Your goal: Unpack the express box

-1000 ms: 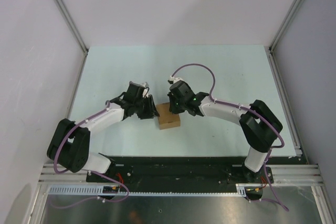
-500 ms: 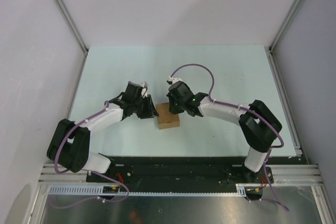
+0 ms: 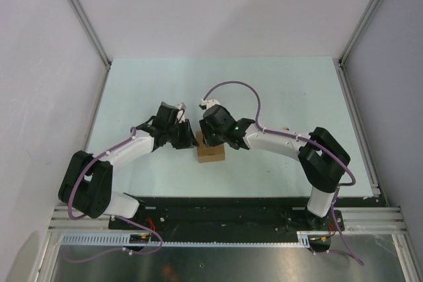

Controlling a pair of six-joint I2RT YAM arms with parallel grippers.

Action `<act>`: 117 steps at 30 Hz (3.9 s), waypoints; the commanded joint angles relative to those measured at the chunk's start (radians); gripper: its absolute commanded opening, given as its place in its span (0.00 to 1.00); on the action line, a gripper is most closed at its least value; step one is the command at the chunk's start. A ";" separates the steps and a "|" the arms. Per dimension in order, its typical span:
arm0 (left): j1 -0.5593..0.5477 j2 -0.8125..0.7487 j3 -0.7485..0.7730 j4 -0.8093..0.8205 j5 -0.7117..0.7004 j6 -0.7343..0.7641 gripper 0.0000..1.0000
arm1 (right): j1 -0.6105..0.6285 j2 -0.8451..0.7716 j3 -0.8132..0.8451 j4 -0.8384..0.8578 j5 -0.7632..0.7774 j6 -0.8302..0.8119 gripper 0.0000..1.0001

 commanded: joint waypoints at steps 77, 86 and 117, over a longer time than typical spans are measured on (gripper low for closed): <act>0.110 -0.010 -0.016 -0.070 -0.132 -0.018 0.23 | 0.063 0.306 0.048 -0.197 0.209 -0.020 0.50; 0.110 -0.003 -0.013 -0.074 -0.111 -0.019 0.24 | 0.063 0.308 0.044 -0.194 0.206 -0.014 0.49; 0.108 0.046 0.057 0.016 -0.039 0.004 0.39 | 0.057 0.311 0.044 -0.192 0.195 -0.006 0.46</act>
